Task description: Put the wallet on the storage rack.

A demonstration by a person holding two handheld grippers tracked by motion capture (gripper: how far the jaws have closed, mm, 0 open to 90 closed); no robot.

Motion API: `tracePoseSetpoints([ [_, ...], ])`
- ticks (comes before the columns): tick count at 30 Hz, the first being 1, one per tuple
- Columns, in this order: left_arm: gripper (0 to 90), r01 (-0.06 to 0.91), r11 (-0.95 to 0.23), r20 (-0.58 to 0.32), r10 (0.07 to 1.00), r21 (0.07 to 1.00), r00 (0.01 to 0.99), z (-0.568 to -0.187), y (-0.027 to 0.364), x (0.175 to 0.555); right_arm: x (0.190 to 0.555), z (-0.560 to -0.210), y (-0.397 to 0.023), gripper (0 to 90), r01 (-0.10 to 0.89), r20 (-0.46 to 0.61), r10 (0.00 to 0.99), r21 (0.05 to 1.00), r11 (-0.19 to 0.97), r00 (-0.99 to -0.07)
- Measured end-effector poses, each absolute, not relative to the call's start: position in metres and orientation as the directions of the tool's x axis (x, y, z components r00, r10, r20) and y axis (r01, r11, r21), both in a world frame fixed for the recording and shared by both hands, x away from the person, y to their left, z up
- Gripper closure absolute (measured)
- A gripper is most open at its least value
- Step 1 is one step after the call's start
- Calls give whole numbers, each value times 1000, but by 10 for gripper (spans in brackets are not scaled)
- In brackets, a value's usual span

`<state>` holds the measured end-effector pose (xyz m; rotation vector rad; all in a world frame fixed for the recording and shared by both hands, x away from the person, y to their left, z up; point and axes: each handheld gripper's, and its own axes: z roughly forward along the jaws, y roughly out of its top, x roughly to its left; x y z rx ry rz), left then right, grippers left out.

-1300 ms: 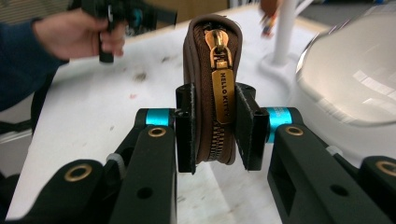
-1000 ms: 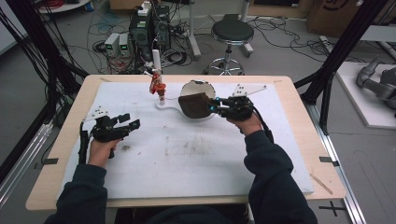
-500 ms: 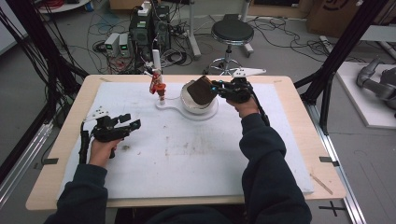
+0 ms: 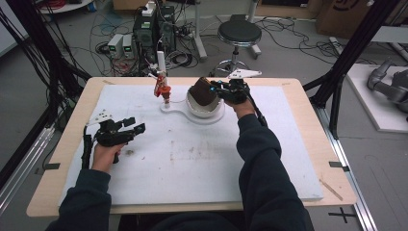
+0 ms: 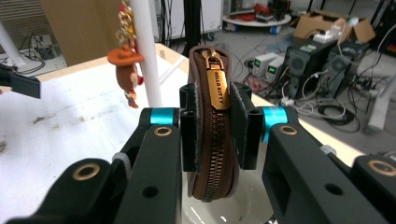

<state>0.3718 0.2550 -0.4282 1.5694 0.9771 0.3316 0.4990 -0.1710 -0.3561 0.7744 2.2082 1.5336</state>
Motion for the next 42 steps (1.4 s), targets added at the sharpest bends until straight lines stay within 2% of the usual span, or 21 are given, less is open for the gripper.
tracePoseSetpoints([
  [6,322,397,52,-306,732,916,608,-429,255,372,505,-369,-170,741,276,22,611,905,325,-791],
  [9,322,398,47,-303,732,916,610,-429,255,372,505,-370,-171,702,300,46,623,902,310,-781],
  [14,322,398,51,-306,732,916,609,-428,255,372,501,-365,-173,687,323,9,649,872,367,-761],
  [18,322,397,55,-308,731,916,609,-428,255,372,499,-364,-176,631,355,-11,666,839,412,-746],
  [22,322,398,57,-309,732,916,607,-428,256,372,496,-362,-181,603,375,50,659,853,362,-750],
  [23,322,398,57,-310,732,915,606,-428,255,372,495,-360,-183,622,369,56,661,864,344,-748],
  [25,322,398,57,-310,731,915,607,-428,255,372,493,-356,-184,803,348,35,656,868,353,-754],
  [30,322,399,56,-310,731,915,608,-428,255,372,490,-356,-177,815,343,12,638,850,399,-770],
  [31,322,399,55,-309,730,915,609,-428,255,372,489,-356,-176,804,352,10,649,846,400,-761],
  [33,322,398,56,-310,730,916,609,-428,255,372,488,-355,-177,655,384,25,660,830,406,-751],
  [35,322,394,57,-307,731,917,609,-428,255,371,487,-355,-181,583,421,52,670,813,402,-740],
  [37,322,372,44,-276,752,927,599,-426,256,370,484,-355,-190,465,433,92,659,819,376,-747],
  [39,322,329,44,-243,767,943,594,-422,256,368,475,-357,-203,424,387,77,667,861,331,-741],
  [42,317,286,60,-227,768,956,599,-419,258,366,462,-360,-225,337,374,51,699,872,317,-713],
])
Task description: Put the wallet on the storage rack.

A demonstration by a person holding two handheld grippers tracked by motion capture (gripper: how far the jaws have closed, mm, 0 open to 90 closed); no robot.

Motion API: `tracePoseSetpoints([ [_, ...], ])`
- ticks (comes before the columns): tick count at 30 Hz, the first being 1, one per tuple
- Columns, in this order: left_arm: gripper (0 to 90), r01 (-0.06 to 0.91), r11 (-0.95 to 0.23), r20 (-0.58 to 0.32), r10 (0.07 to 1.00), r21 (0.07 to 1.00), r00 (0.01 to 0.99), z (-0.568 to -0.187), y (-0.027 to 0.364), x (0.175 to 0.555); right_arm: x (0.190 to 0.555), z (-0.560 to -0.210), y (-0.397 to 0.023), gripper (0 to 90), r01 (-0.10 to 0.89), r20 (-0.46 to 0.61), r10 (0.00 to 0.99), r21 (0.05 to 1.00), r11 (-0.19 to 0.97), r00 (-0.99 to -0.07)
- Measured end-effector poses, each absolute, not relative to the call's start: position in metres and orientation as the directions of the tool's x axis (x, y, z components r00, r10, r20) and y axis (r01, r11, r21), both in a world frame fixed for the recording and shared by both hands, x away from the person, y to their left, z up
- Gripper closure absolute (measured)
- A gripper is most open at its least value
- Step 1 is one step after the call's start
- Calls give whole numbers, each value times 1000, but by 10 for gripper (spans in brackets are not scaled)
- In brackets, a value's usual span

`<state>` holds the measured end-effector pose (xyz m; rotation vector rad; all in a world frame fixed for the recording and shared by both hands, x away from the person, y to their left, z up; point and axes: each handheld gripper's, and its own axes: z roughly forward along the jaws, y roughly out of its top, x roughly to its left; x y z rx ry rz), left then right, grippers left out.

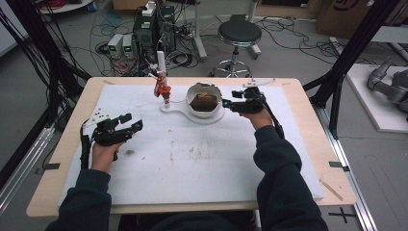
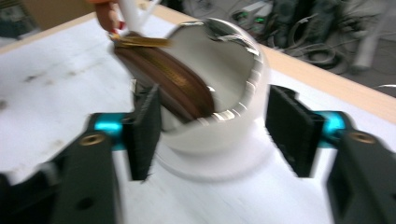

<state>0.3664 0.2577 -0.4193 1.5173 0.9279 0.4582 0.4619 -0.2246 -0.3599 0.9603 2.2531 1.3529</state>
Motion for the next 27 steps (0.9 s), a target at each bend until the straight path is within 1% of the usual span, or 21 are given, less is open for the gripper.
tracePoseSetpoints([
  [1,301,281,63,-227,768,958,599,-419,258,366,458,-361,-232,304,380,47,711,868,318,-702],
  [4,265,279,61,-224,769,958,599,-419,259,367,441,-368,-253,286,368,10,741,872,322,-672],
  [10,247,282,45,-214,767,958,605,-420,257,368,413,-382,-279,214,366,-41,769,863,350,-638],
  [14,247,272,42,-206,768,961,607,-419,257,368,392,-390,-289,214,350,-95,772,851,390,-629],
  [17,246,265,47,-206,763,963,613,-419,257,369,376,-395,-296,213,339,-89,787,869,361,-610],
  [19,246,271,42,-205,763,962,613,-419,256,369,370,-396,-302,213,348,-75,801,873,340,-595],
  [22,246,280,28,-202,764,960,613,-420,255,370,365,-398,-309,213,353,-51,824,887,297,-565],
  [27,247,281,24,-199,765,959,612,-420,254,369,365,-402,-317,213,371,-25,836,889,270,-548],
])
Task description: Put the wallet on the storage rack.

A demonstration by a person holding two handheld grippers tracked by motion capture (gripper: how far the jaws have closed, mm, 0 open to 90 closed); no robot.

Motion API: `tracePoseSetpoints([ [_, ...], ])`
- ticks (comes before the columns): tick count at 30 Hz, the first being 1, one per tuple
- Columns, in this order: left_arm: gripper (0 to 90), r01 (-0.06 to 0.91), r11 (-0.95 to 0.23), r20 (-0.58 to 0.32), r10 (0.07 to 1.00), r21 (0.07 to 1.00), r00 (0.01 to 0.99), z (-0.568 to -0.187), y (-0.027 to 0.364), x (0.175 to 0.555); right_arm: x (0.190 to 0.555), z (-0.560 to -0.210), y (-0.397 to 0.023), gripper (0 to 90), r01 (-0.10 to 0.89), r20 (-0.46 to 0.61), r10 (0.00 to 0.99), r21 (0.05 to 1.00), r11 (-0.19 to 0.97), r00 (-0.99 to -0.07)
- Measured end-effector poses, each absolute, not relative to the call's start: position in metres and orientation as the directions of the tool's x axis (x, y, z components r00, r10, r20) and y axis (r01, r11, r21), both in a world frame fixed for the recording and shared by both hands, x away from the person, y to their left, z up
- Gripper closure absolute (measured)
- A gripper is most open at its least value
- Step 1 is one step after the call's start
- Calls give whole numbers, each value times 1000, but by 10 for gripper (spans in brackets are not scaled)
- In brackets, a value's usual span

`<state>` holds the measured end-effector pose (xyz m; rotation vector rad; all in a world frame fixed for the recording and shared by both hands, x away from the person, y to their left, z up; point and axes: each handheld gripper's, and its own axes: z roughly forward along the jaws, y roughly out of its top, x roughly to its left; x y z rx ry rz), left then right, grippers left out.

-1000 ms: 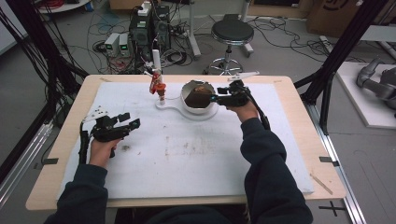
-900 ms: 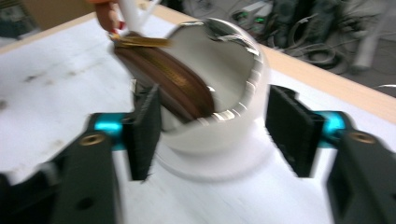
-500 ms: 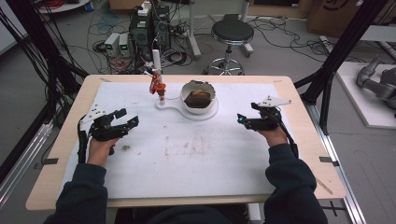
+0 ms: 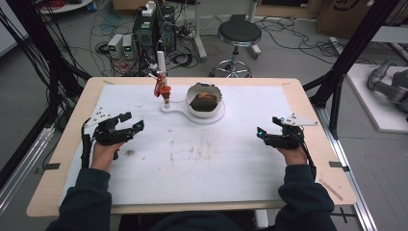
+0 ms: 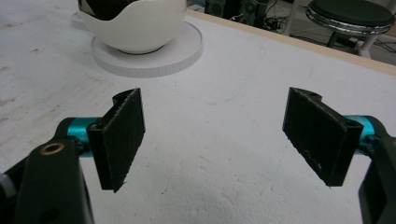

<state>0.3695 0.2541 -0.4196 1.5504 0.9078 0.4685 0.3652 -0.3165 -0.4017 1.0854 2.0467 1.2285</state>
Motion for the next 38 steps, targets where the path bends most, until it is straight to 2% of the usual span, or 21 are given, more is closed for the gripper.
tracePoseSetpoints([
  [38,248,283,28,-202,768,959,608,-419,254,369,364,-407,-316,213,378,-38,835,880,288,-549],
])
